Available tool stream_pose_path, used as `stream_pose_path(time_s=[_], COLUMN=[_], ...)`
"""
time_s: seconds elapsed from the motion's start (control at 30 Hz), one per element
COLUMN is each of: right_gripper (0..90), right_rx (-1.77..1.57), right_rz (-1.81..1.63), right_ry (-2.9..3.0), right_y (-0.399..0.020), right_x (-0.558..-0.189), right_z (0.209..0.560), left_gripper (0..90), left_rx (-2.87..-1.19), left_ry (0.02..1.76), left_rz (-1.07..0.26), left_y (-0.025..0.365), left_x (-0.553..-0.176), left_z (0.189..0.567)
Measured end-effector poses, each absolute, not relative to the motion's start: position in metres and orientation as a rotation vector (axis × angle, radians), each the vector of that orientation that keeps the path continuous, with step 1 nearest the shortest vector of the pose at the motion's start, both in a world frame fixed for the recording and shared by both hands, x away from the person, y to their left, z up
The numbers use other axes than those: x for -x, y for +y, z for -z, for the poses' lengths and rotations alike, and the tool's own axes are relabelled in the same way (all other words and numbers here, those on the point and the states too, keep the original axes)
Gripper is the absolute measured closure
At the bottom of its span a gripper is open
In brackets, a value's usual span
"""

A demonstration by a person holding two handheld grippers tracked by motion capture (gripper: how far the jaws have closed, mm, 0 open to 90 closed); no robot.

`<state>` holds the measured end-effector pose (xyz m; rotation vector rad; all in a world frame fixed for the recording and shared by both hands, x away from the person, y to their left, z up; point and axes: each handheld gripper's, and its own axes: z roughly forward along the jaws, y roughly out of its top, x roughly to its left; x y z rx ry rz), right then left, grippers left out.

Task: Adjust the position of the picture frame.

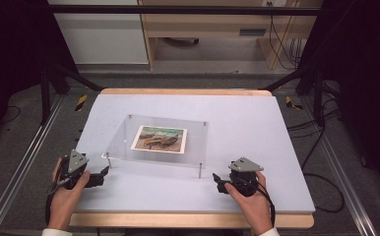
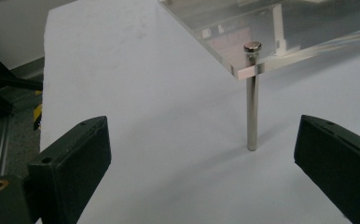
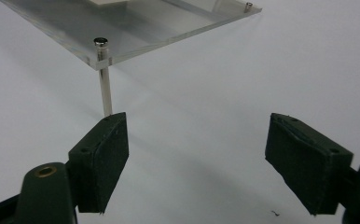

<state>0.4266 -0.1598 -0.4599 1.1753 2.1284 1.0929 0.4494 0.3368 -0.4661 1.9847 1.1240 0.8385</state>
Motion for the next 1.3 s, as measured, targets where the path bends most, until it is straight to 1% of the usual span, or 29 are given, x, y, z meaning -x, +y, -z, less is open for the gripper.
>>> stream_pose_path(time_s=[0.07,0.1,0.13,0.17,0.2,0.27,0.33,0.4,0.6,0.63,0.7,0.73,0.83,0.87,0.9,0.97,1.0,1.03,1.07,1.1,1.13,1.17,1.23,1.3], right_gripper=[23.1,26.2,26.2,26.2,27.7,28.6,33.5,35.2,35.6,40.8,48.4,48.4,56.0,59.7,59.7,64.4,64.4,66.5,72.3,74.3,74.3,79.6,84.5,84.7], right_rx=[-1.172,-1.142,-1.142,-1.14,-1.149,-1.159,-1.162,-1.161,-1.159,-1.136,-1.131,-1.131,-1.121,-1.107,-1.107,-1.106,-1.106,-1.109,-1.111,-1.113,-1.113,-1.105,-1.117,-1.119], right_rz=[-1.093,-1.093,-1.093,-1.102,-1.124,-1.134,-1.161,-1.186,-1.291,-1.309,-1.291,-1.291,-1.292,-1.293,-1.293,-1.294,-1.294,-1.283,-1.267,-1.275,-1.275,-1.288,-1.322,-1.332], right_ry=[2.129,2.123,2.123,2.117,2.117,2.12,2.125,2.119,2.131,2.15,2.168,2.168,2.202,2.216,2.216,2.228,2.228,2.232,2.239,2.24,2.24,2.246,2.247,2.25], right_y=[-0.159,-0.158,-0.158,-0.157,-0.155,-0.154,-0.152,-0.15,-0.143,-0.138,-0.134,-0.134,-0.125,-0.119,-0.119,-0.112,-0.112,-0.111,-0.109,-0.108,-0.108,-0.108,-0.109,-0.109], right_x=[-0.426,-0.425,-0.425,-0.425,-0.425,-0.425,-0.425,-0.425,-0.427,-0.428,-0.429,-0.429,-0.432,-0.435,-0.435,-0.439,-0.439,-0.441,-0.445,-0.446,-0.446,-0.449,-0.452,-0.452], right_z=[0.461,0.463,0.463,0.464,0.466,0.466,0.467,0.468,0.467,0.467,0.469,0.469,0.472,0.473,0.473,0.474,0.474,0.475,0.477,0.478,0.478,0.479,0.479,0.479], left_gripper=[3.0,3.0,3.0,3.5,6.5,6.5,6.6,6.8,6.7,6.8,7.7,9.4,11.3,14.6,14.6,18.9,18.9,20.9,23.9,24.8,24.8,27.5,29.8,31.2], left_rx=[-1.973,-1.973,-1.977,-1.982,-1.992,-1.996,-1.992,-1.97,-1.985,-1.977,-1.978,-1.978,-1.981,-1.981,-1.982,-1.98,-1.975,-1.97,-1.964,-1.964,-1.959,-1.953,-1.951,-1.953], left_ry=[1.127,1.131,1.124,1.12,1.108,1.102,1.098,1.088,1.06,1.048,1.04,1.04,1.05,1.053,1.052,1.056,1.06,1.063,1.069,1.069,1.072,1.074,1.074,1.075], left_rz=[-0.821,-0.808,-0.805,-0.797,-0.782,-0.771,-0.751,-0.733,-0.675,-0.675,-0.669,-0.669,-0.666,-0.671,-0.672,-0.677,-0.674,-0.669,-0.669,-0.669,-0.667,-0.662,-0.661,-0.659], left_y=[0.336,0.335,0.334,0.333,0.332,0.331,0.33,0.329,0.323,0.32,0.319,0.319,0.316,0.316,0.316,0.316,0.317,0.317,0.317,0.317,0.317,0.318,0.317,0.317], left_x=[-0.449,-0.449,-0.449,-0.448,-0.447,-0.447,-0.447,-0.447,-0.448,-0.449,-0.449,-0.449,-0.45,-0.45,-0.45,-0.45,-0.451,-0.451,-0.451,-0.451,-0.452,-0.452,-0.452,-0.452], left_z=[0.466,0.466,0.466,0.465,0.465,0.465,0.465,0.464,0.465,0.464,0.464,0.464,0.465,0.465,0.465,0.465,0.465,0.466,0.466,0.466,0.466,0.466,0.466,0.467])
